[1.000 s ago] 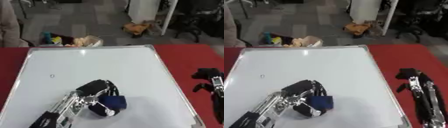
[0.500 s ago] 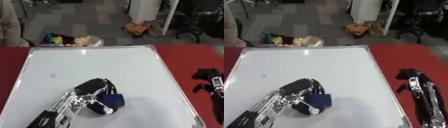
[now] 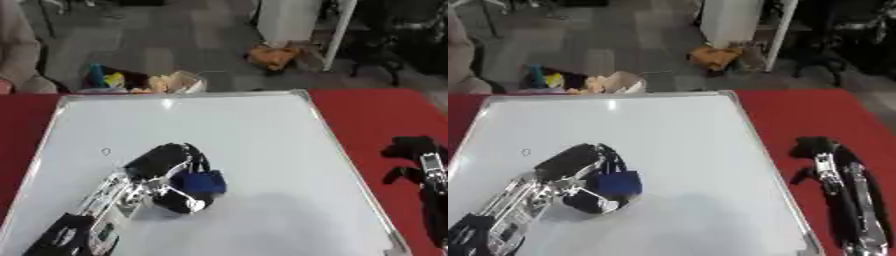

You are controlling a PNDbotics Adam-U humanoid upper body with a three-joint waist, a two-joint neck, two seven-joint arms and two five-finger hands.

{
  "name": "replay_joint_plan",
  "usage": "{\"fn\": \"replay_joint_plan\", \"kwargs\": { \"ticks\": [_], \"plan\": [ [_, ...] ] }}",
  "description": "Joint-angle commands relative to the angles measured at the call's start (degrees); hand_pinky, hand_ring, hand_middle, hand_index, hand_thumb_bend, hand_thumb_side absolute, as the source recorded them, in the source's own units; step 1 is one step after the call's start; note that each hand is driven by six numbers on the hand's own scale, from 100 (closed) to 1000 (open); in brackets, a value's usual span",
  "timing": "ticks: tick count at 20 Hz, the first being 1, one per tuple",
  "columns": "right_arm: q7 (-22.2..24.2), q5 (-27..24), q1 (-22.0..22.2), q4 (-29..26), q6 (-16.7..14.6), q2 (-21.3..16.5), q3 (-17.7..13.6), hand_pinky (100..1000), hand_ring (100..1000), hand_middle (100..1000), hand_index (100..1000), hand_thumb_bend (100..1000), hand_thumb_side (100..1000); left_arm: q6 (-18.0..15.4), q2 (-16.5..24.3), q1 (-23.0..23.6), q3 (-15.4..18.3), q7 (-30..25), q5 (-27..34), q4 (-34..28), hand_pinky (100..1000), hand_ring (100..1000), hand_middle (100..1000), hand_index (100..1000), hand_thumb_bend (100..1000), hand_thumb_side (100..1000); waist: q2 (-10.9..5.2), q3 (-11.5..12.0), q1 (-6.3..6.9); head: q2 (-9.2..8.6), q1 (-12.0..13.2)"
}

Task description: Wipe the whiteboard clean with a brush.

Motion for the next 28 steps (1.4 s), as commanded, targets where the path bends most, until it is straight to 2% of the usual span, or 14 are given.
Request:
{"fn": "replay_joint_plan", "kwargs": {
  "ticks": [1,8,16,28],
  "plan": [
    [-0.18,0.27,-0.19,-1.24,-0.15,-0.73,-0.57,353,644,563,675,100,785,1.43,1.60,-0.96,2.07,2.30,-0.61,-1.30,365,538,497,697,440,323,-0.99,0.04,0.03,-0.35,-0.32],
    [-0.26,0.32,-0.03,-1.24,-0.10,-0.76,-0.65,353,644,563,676,100,786,5.26,3.73,-0.51,5.85,6.50,-0.56,-2.06,359,537,495,695,450,319,-1.07,0.17,0.07,-0.44,-0.47],
    [-0.39,0.38,0.13,-1.24,-0.04,-0.74,-0.72,353,644,563,676,100,787,8.45,6.10,-0.03,9.35,8.72,0.03,-2.14,359,538,496,695,454,320,-1.09,0.63,0.07,-0.45,-0.65],
    [-0.63,0.54,0.42,-1.24,-0.02,-0.72,-0.92,353,645,563,676,100,789,12.23,8.95,2.25,12.88,11.84,-0.62,-1.02,372,542,500,697,468,326,-1.12,1.21,0.15,-0.33,-0.99]
  ]
}}
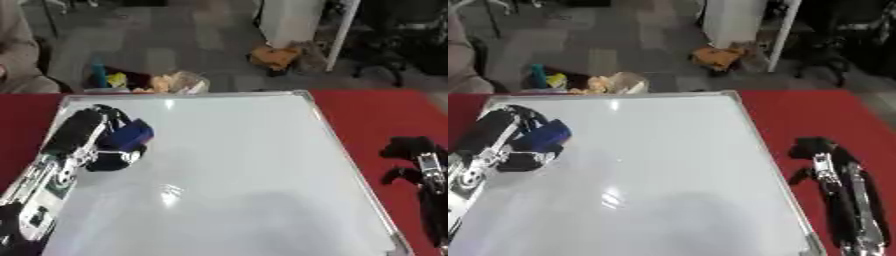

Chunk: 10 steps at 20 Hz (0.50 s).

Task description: Wipe the whiteboard clean with a brush.

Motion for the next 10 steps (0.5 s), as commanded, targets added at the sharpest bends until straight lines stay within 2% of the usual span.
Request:
{"fn": "replay_joint_plan", "kwargs": {
  "ticks": [1,10],
  "plan": [
    [-0.21,0.50,-0.08,-1.24,0.00,-0.71,-0.59,353,645,563,676,100,789,0.99,2.09,-0.20,1.26,0.82,-0.55,-0.16,375,543,501,699,470,327,-1.06,0.10,0.05,-0.31,-0.27],
    [-0.27,0.56,0.00,-1.24,-0.03,-0.65,-0.65,353,645,563,676,100,790,2.38,2.81,1.54,2.32,1.86,-3.23,3.04,403,553,511,706,476,341,-1.04,0.44,-0.03,-0.40,-0.54]
  ]
}}
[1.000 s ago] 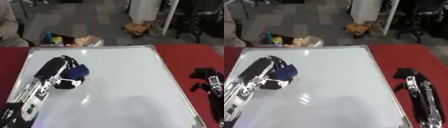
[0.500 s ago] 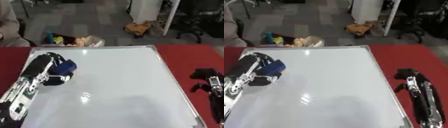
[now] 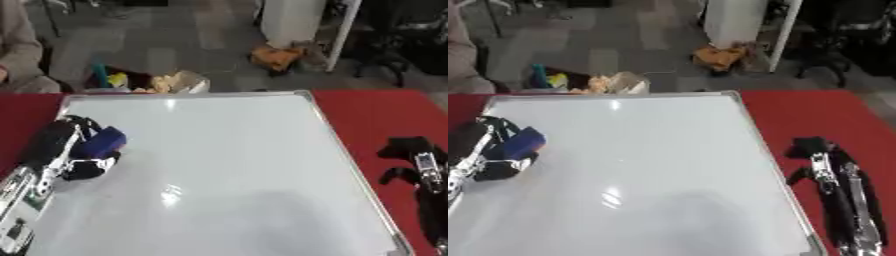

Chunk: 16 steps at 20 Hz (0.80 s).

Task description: Wipe the whiteboard clean with a brush.

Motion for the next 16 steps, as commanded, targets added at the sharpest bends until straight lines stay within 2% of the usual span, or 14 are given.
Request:
{"fn": "replay_joint_plan", "kwargs": {
  "ticks": [1,5,6,7,16],
  "plan": [
    [-0.18,0.54,-0.22,-1.24,-0.07,-0.64,-0.65,353,645,563,676,100,790,0.31,1.35,-0.31,0.78,0.24,-1.19,0.63,407,556,514,709,482,346,-1.02,0.04,0.01,-0.37,-0.26],
    [-0.18,0.58,-0.17,-1.24,-0.06,-0.58,-0.65,353,645,563,676,100,791,-0.14,0.83,0.30,0.61,0.20,-2.45,2.31,436,576,534,721,514,371,-0.96,-0.04,-0.03,-0.25,-0.37],
    [-0.18,0.59,-0.16,-1.24,-0.04,-0.55,-0.65,353,645,563,676,100,791,-0.31,0.68,0.44,0.57,0.15,-2.77,2.72,442,580,538,723,599,300,-0.95,-0.06,-0.03,-0.22,-0.40],
    [-0.20,0.60,-0.14,-1.24,-0.03,-0.53,-0.66,353,646,563,676,100,791,-0.44,0.53,0.60,0.58,0.12,-3.06,3.10,444,582,541,723,518,378,-0.94,-0.07,-0.04,-0.19,-0.43],
    [-0.23,0.72,-0.10,-1.24,-0.03,-0.46,-0.70,353,646,563,677,100,792,-0.85,-0.07,1.18,0.86,0.23,-4.34,4.07,469,601,552,706,517,391,-0.87,0.00,-0.11,-0.05,-0.63]
  ]
}}
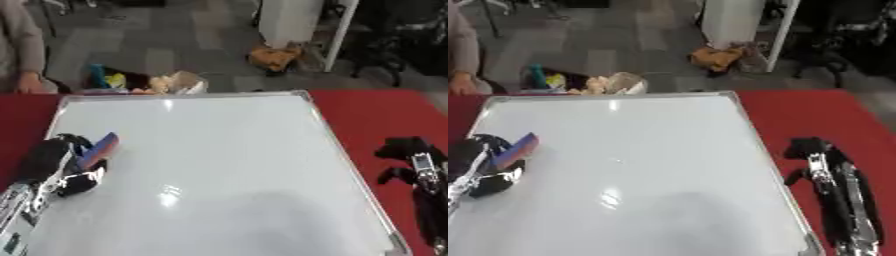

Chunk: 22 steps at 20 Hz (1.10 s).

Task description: Wipe the whiteboard clean with a brush.

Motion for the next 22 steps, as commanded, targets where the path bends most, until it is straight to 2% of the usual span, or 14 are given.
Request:
{"fn": "replay_joint_plan", "kwargs": {
  "ticks": [1,8,14,22],
  "plan": [
    [-0.22,0.56,-0.29,-1.24,-0.05,-0.61,-0.70,353,646,563,676,100,792,-0.04,0.54,-0.15,0.49,0.02,-0.68,0.08,479,608,560,707,520,393,-0.84,0.01,-0.04,-0.03,-0.18],
    [-0.30,0.60,-0.31,-1.24,-0.03,-0.67,-0.79,354,646,563,677,100,792,0.66,1.02,-0.49,1.01,0.77,-1.42,-1.92,526,649,602,715,606,424,-0.92,-0.08,0.17,-0.06,-0.31],
    [-0.36,0.60,-0.29,-1.24,0.01,-0.75,-0.85,354,646,562,676,100,792,0.65,1.31,-0.82,0.57,0.66,-0.22,-6.63,544,666,617,710,695,437,-1.03,-0.21,0.32,0.15,-0.38],
    [-0.31,0.62,-0.30,-1.24,0.00,-0.77,-0.85,354,646,562,676,100,791,-0.57,0.64,-0.48,-1.24,-1.27,0.77,-7.62,534,658,599,674,653,433,-1.00,-0.43,0.34,0.24,-0.47]
  ]
}}
